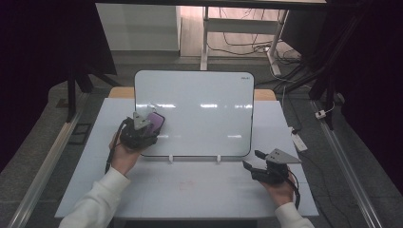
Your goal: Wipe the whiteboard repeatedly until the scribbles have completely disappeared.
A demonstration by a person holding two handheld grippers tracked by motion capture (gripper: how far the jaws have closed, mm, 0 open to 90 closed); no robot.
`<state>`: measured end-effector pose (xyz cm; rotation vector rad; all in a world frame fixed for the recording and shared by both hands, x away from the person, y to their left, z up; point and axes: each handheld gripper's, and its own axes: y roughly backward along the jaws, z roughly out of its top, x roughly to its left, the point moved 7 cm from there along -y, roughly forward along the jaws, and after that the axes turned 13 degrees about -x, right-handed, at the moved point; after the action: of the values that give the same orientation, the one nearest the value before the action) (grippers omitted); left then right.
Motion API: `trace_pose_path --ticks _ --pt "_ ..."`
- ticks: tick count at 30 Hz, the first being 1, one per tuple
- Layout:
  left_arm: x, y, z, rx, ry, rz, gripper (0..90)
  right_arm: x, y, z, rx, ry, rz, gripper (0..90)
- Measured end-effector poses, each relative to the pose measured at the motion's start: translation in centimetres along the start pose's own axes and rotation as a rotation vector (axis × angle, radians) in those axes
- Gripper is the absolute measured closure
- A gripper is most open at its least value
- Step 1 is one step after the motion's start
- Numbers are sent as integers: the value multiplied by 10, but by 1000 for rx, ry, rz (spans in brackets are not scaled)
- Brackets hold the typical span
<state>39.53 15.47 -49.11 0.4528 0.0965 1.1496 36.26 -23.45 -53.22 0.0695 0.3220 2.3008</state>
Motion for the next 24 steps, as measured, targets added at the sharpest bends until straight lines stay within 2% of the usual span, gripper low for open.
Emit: trace_pose_path --ticks 4,10,13,15,17,19,21,24 --pt "7 -3 10 -5 23 -13 412 0 0 1 -2 0 0 326" --pt "28 -15 52 -38 46 14 412 0 0 1 0 2 -1 326" --pt "32 -21 72 -50 34 31 412 -1 0 0 1 2 -2 326" --pt "33 -24 78 -51 39 30 412 -1 0 0 0 0 1 326" --pt "31 -24 77 -50 24 38 412 0 0 0 0 1 1 326" --pt "27 -22 73 -50 14 29 412 0 0 0 1 1 2 326" --pt "20 -21 64 -42 9 10 412 0 0 0 1 2 2 326" --pt "5 -18 46 -33 -24 -1 413 1 1 1 -2 2 0 326"
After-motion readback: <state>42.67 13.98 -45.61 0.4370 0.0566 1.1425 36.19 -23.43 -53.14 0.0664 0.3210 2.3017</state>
